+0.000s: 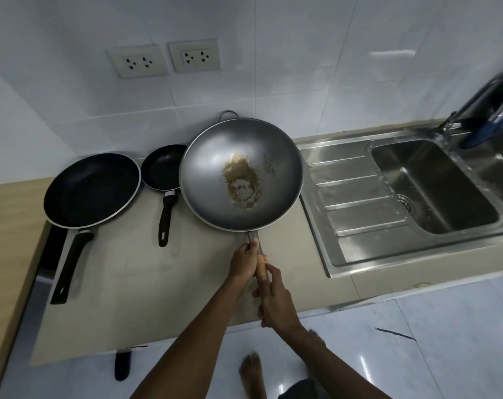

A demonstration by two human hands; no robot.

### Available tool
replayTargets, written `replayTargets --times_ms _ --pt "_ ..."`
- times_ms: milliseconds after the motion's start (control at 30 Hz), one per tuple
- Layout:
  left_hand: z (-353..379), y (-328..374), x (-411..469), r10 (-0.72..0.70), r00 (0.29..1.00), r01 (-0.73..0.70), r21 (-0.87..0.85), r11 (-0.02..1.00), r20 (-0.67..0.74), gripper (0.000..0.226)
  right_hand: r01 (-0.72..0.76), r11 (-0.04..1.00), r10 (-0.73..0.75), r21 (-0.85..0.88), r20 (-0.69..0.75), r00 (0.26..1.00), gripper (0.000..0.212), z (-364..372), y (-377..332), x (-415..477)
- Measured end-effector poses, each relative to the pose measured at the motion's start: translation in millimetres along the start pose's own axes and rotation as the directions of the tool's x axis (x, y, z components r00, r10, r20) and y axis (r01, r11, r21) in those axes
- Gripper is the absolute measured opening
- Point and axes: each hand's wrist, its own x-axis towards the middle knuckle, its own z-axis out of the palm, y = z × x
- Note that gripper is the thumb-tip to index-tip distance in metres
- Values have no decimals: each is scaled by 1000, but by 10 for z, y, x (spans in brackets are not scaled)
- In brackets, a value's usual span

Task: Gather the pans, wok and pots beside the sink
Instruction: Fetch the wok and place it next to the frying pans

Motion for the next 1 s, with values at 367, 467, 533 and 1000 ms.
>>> replayTargets --times_ms 367,467,533,1000 --pt "-15 -19 54 18 1000 -17 12 1000 -19 51 -30 1000 30 8 42 999 45 21 -2 41" --pt "-20 -15 37 23 1000 -23 20 1000 -15 50 -32 999 31 16 44 999 44 24 11 47" --pt "-19 -12 26 24 1000 -23 13 1000 -15 50 -30 999 29 21 41 999 44 23 23 47" --pt "-15 -50 -7 18 999 -18 -7 1000 -43 53 -31 999 30 32 32 999 46 13 4 22"
